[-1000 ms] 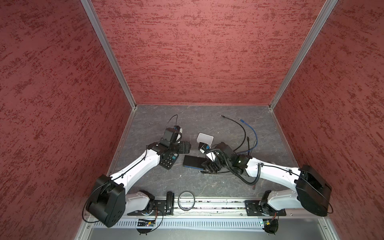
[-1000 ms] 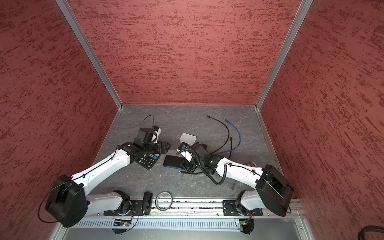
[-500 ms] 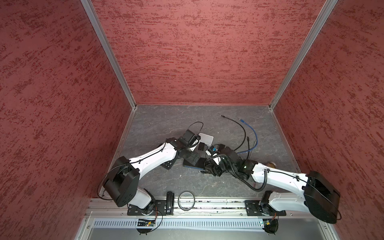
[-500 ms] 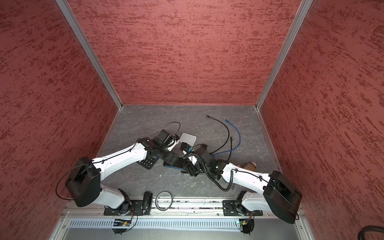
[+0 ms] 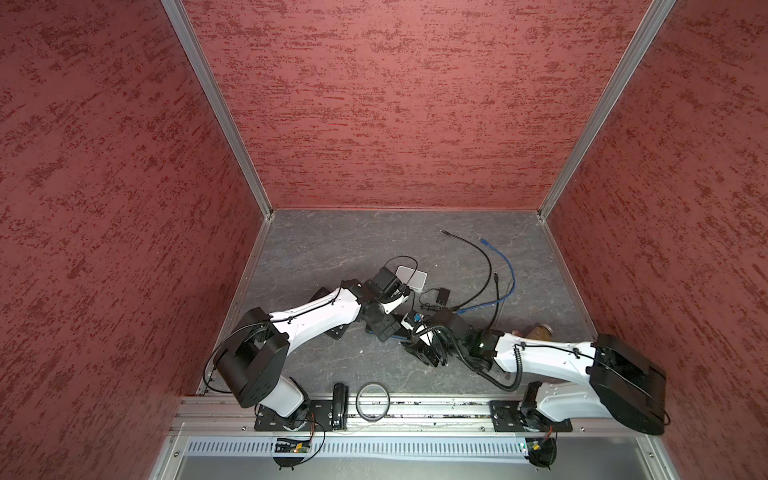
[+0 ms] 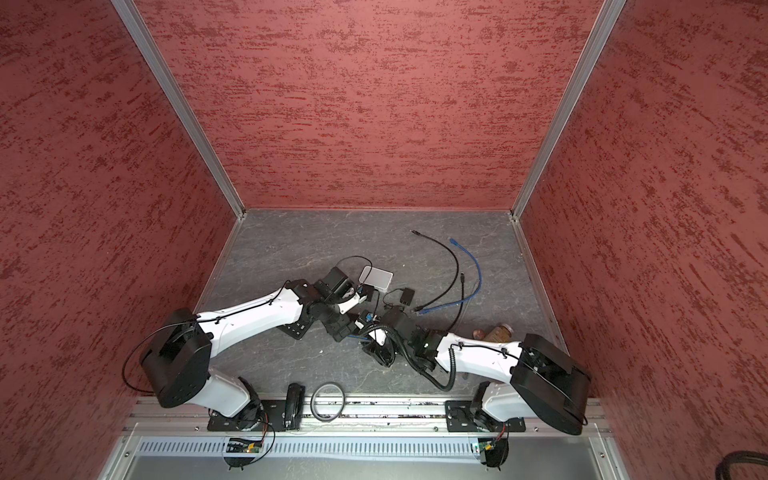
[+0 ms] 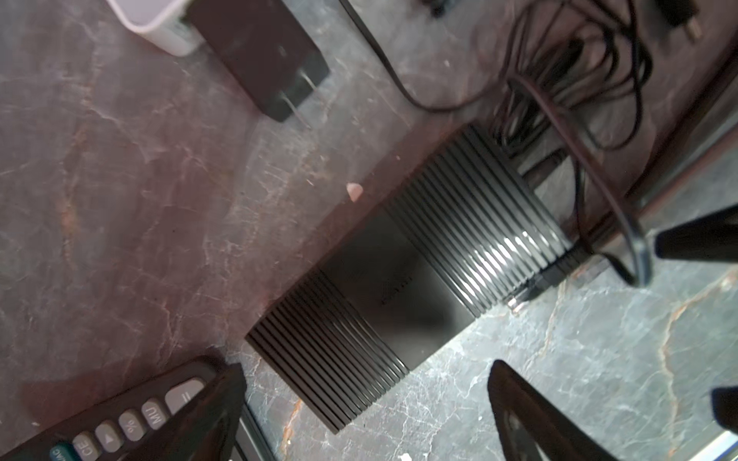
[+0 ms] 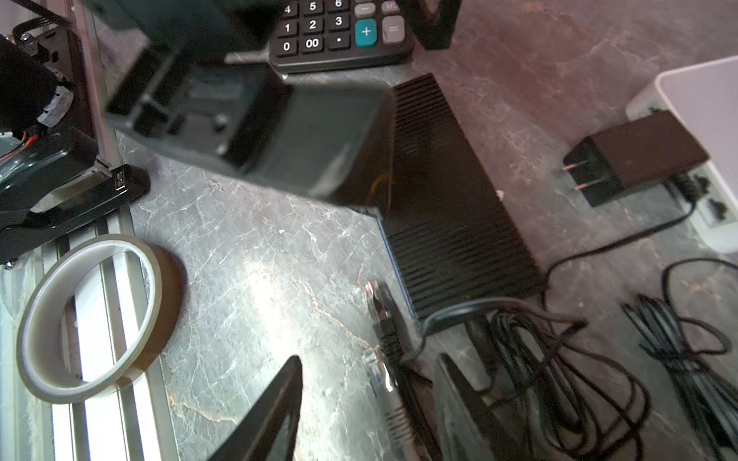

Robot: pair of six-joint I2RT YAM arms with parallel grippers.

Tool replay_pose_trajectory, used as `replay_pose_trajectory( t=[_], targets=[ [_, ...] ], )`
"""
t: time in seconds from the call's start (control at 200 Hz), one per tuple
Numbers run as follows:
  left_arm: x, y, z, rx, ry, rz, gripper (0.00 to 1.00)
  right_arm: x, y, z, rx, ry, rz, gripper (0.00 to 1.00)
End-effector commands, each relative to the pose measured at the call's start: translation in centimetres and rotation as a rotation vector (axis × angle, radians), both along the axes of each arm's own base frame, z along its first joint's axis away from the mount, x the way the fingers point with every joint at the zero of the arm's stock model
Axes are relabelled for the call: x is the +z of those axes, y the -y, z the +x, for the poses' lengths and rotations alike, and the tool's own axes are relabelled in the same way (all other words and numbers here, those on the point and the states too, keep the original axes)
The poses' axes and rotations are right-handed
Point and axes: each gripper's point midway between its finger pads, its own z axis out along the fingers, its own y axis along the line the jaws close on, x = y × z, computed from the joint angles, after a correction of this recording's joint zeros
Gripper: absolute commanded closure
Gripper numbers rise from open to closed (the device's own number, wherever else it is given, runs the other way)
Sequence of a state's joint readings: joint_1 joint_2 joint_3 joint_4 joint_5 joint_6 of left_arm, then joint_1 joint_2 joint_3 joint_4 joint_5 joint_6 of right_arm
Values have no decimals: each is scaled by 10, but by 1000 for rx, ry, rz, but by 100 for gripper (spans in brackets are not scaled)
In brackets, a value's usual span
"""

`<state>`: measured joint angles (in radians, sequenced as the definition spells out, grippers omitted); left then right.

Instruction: Insert the plug into the switch port

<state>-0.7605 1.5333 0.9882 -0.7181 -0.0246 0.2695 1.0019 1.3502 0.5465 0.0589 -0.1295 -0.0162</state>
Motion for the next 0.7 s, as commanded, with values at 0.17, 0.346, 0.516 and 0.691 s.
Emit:
replay_pose_trajectory(
  t=[0.17, 0.346, 0.516, 0.691],
  targets=[
    [-17, 15, -8, -100, -25, 16, 6, 17, -11, 11, -10, 95, 92, 45],
    [-30, 18, -13, -111, -58, 56, 6, 10, -10, 14, -25, 84, 66, 45],
    [-40, 10, -11, -44, -101, 113, 5, 9, -8, 17, -39, 74, 76, 45],
    [-50, -7, -3, 111, -166, 155, 7, 10, -2, 27, -75, 55, 98, 45]
  ],
)
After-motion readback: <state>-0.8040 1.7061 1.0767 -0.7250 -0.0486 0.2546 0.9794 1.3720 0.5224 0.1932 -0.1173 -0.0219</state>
